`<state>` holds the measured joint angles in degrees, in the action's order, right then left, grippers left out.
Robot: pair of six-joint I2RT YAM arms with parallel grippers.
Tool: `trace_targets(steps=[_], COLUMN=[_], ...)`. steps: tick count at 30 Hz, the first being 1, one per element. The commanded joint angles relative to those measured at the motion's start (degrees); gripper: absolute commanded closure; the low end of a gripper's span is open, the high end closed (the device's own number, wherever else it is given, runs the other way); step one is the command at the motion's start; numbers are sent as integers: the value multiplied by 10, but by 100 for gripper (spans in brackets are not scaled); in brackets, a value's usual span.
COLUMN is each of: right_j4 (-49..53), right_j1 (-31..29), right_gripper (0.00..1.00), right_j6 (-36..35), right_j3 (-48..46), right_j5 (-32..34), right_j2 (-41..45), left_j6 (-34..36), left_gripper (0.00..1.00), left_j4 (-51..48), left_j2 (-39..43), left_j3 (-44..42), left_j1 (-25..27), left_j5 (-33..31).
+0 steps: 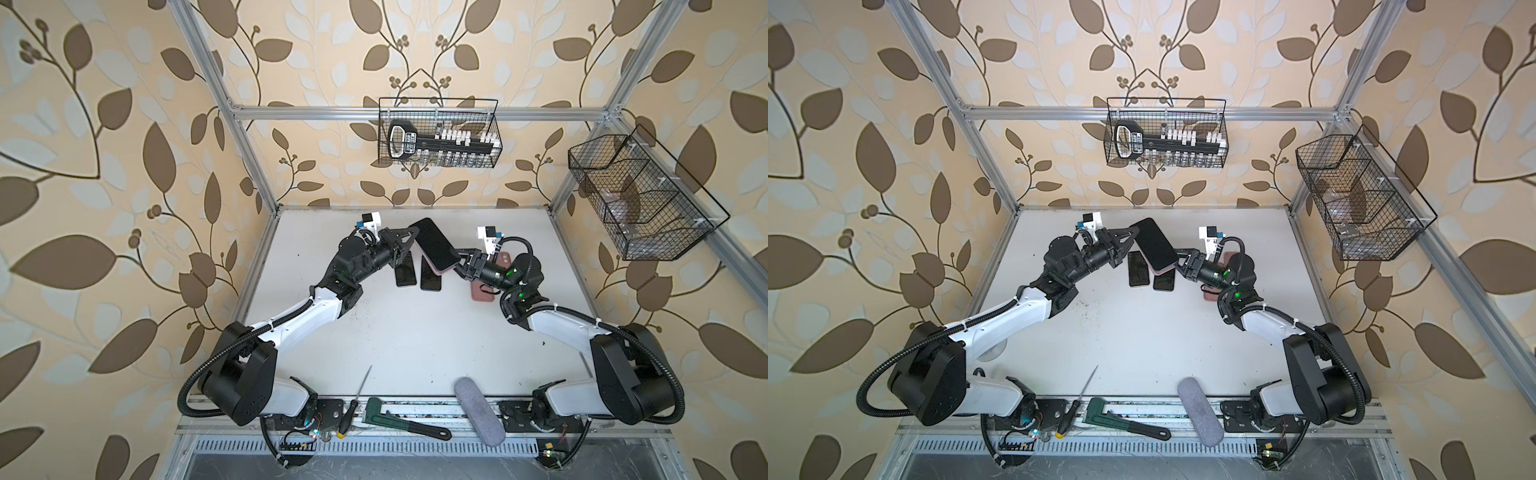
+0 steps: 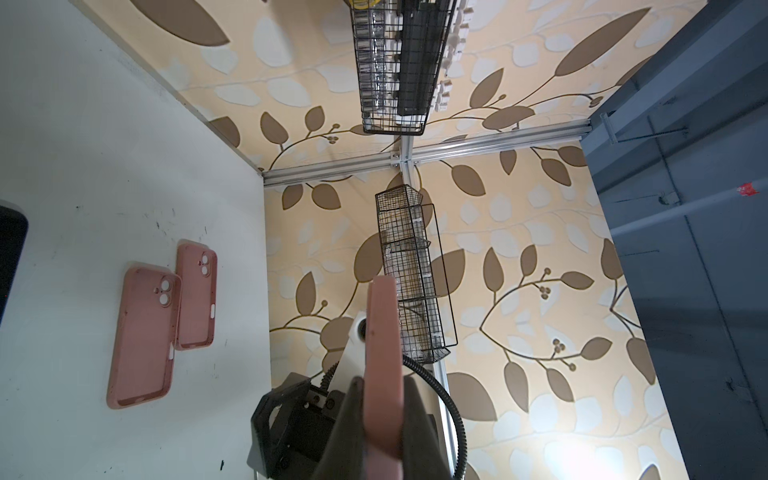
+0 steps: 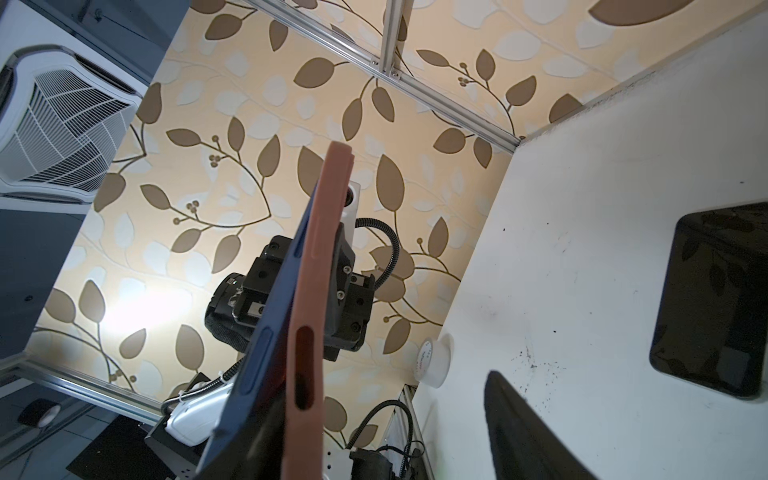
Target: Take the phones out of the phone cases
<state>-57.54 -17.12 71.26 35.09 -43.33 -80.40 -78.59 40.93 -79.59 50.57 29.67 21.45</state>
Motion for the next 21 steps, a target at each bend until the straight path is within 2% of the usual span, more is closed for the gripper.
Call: trace_targets(steps=[1,9,21], right_j4=[-63,-67,-102], right_j1=[-2,0,2], right_gripper=[35,46,52], right_j6=[42,75,125], right_j3=[-14,-36,-46], right_j5=[-17,-14,-8], right_j2=[21,52,58], left_j6=[30,27,32], left_gripper=[100,100,100], left_j4=[30,45,50], left_j2=[-8,-44,-61], left_j3=[38,46,45], left_j1=[5,4,1], left_j5=[-3,-7,-17])
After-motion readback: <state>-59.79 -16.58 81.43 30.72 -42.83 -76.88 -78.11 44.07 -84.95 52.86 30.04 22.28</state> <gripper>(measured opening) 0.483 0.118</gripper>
